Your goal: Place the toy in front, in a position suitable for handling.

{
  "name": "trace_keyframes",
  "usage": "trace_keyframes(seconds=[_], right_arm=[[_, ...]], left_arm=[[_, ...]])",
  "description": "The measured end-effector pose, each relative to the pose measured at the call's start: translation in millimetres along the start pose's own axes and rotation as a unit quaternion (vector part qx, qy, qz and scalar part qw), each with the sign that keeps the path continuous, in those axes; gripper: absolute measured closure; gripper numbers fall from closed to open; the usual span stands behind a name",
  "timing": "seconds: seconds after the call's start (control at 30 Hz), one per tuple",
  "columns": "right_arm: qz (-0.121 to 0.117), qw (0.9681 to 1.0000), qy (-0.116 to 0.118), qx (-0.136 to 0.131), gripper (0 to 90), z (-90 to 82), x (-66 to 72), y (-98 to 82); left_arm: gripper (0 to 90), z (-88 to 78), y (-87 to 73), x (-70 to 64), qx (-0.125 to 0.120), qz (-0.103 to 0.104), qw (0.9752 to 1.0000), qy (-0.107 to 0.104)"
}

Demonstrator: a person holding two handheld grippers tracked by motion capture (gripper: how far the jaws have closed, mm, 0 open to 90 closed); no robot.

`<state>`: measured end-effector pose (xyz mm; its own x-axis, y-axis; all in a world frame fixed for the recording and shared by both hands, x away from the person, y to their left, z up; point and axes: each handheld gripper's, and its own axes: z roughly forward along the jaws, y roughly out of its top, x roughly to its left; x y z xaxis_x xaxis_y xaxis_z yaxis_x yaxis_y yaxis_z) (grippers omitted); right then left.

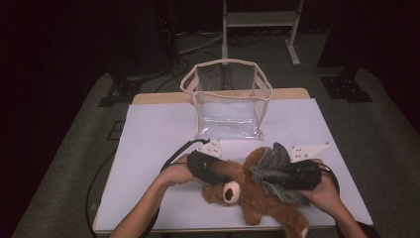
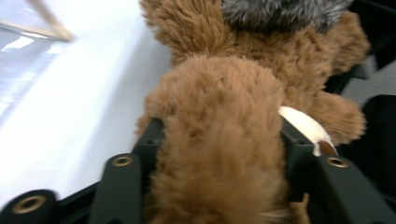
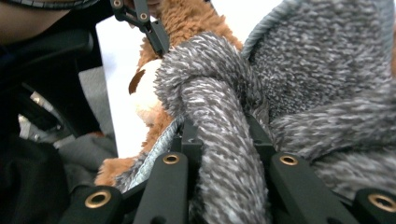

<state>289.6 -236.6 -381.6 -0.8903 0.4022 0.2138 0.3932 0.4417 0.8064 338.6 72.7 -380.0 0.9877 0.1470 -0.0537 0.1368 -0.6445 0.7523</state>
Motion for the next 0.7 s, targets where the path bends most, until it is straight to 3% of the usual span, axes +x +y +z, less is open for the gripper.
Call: trace_keyframes(seconds=[0.1,0.27,0.4,0.57,0.7], right_arm=[[0.002,0.9999,-0.006,-0.013,74.9,-4.3,-7.8,8.4],[-0.007,0.9999,-0.006,-0.006,75.1,1.1,-17.3,26.1],[-0.009,0.9999,-0.008,-0.002,75.3,4.6,-26.9,40.0],[0.002,0.9999,-0.008,0.009,75.3,10.7,-44.9,50.3],[0.006,0.9990,0.028,0.035,75.5,29.4,-42.6,44.6]], left_arm=[[52.3,-8.1,5.6,2.7,0.002,0.015,0.9995,0.029],[52.1,-25.1,12.9,9.5,0.007,0.035,0.9973,0.065],[51.4,-42.2,8.1,15.4,0.007,0.049,0.9950,0.087],[48.7,-45.3,-7.9,12.3,-0.013,0.044,0.9959,0.079],[41.0,-44.2,-25.6,7.1,-0.017,0.029,0.9973,0.066]])
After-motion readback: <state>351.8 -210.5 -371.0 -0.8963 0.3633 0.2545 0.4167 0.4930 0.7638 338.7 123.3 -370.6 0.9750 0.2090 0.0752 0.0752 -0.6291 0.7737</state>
